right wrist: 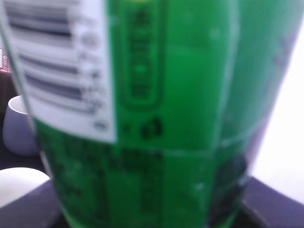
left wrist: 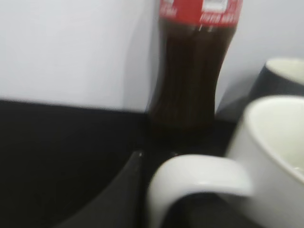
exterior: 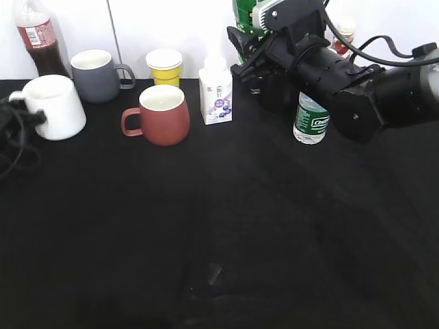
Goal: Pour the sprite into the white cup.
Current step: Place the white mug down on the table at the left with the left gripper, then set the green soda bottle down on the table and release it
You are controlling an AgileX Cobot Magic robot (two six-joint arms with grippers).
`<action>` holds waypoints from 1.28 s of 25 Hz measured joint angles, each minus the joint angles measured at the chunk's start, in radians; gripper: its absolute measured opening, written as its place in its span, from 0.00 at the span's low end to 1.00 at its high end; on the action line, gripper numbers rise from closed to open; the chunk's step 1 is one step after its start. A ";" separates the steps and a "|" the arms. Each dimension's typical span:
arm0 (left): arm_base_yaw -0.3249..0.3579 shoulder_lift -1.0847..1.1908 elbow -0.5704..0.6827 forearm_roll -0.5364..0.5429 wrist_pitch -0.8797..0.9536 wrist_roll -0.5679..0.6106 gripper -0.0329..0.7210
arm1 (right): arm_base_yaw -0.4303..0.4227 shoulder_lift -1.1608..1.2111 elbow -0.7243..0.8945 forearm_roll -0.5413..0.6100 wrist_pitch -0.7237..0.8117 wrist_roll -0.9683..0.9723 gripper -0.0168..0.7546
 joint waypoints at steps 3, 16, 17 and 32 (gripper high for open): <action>0.001 -0.003 0.071 -0.002 -0.047 -0.006 0.42 | 0.000 0.000 0.000 0.000 -0.003 0.000 0.55; -0.102 -0.579 0.570 0.140 -0.044 -0.002 0.55 | -0.025 -0.275 0.281 0.049 0.091 0.251 0.55; -0.130 -0.607 0.573 0.155 -0.044 -0.002 0.55 | -0.053 -0.335 0.358 0.107 0.092 0.219 0.55; -0.271 -0.628 0.577 0.246 -0.028 -0.002 0.55 | -0.458 0.280 -0.035 0.076 0.034 0.201 0.55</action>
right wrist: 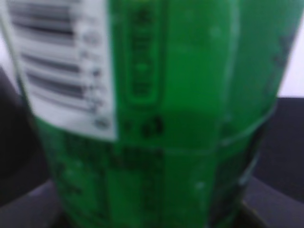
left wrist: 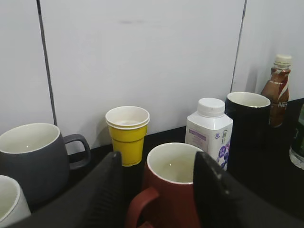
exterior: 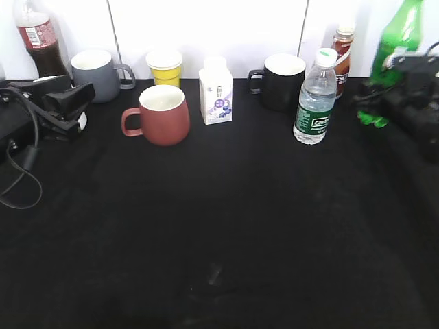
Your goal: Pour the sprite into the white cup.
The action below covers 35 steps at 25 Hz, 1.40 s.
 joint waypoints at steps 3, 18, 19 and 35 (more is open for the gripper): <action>0.000 0.000 0.000 0.015 0.091 0.000 0.55 | 0.000 0.078 -0.074 -0.010 -0.009 0.002 0.55; -0.001 0.000 0.000 0.023 0.119 0.000 0.55 | 0.000 -0.014 0.072 -0.029 0.065 0.002 0.84; -0.001 0.000 0.000 0.023 0.119 0.000 0.55 | 0.000 -0.052 0.113 -0.027 0.078 0.002 0.84; -0.162 -0.304 -0.249 -0.052 1.447 -0.140 0.55 | 0.082 -0.615 0.095 0.084 1.702 -0.064 0.73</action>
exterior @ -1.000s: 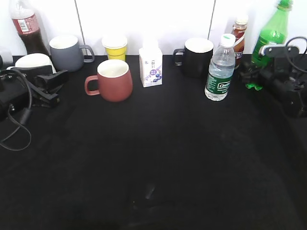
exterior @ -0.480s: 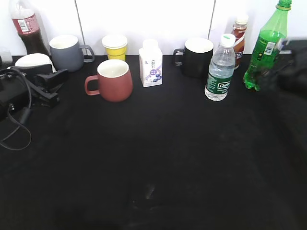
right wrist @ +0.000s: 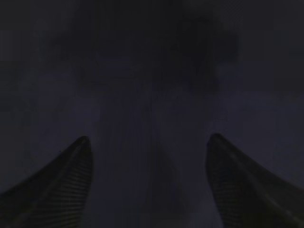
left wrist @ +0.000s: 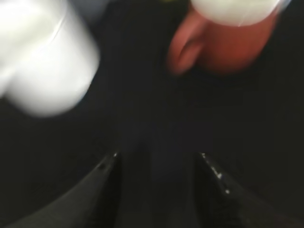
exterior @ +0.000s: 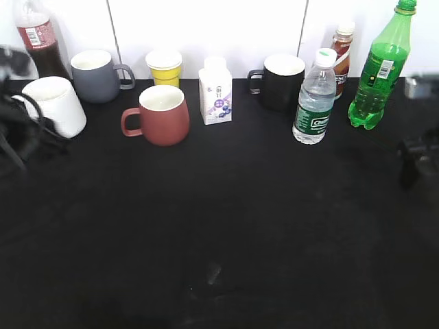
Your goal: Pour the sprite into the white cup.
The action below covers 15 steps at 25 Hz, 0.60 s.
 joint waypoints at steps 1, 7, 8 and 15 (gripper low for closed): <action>-0.023 -0.023 -0.080 -0.042 0.248 0.003 0.55 | 0.022 -0.026 -0.021 0.002 0.058 -0.004 0.73; -0.043 -0.188 -0.345 -0.204 0.958 0.111 0.55 | 0.055 -0.323 -0.034 0.008 0.302 -0.017 0.73; -0.043 -0.259 -0.346 -0.236 0.961 0.111 0.55 | 0.055 -0.404 -0.034 0.008 0.314 -0.017 0.73; -0.043 -0.988 -0.082 -0.299 0.970 0.160 0.55 | 0.059 -1.009 0.138 0.008 0.402 0.003 0.73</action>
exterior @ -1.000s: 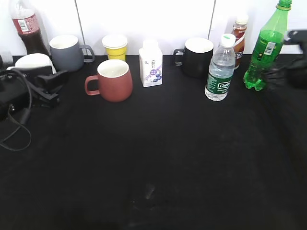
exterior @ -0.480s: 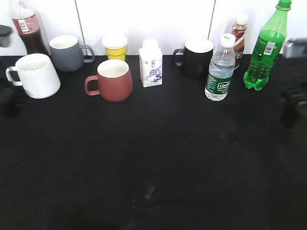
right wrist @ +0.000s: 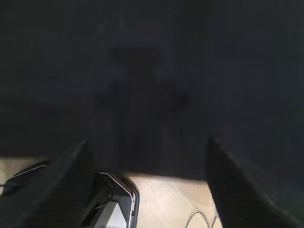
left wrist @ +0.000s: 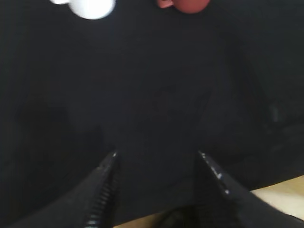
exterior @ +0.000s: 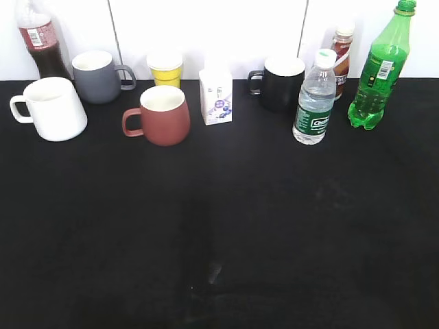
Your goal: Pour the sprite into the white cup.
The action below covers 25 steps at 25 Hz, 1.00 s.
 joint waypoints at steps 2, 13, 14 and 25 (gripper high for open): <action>0.000 -0.189 0.108 0.025 0.008 0.000 0.56 | 0.000 -0.176 0.156 0.000 -0.004 0.005 0.73; 0.000 -0.329 0.286 0.036 -0.160 0.005 0.70 | 0.000 -0.447 0.384 -0.004 -0.140 0.009 0.73; 0.000 -0.329 0.286 0.036 -0.162 0.006 0.70 | 0.000 -0.447 0.384 -0.004 -0.141 0.009 0.73; 0.176 -0.416 0.287 0.034 -0.162 0.006 0.67 | -0.117 -0.502 0.385 -0.004 -0.142 0.009 0.71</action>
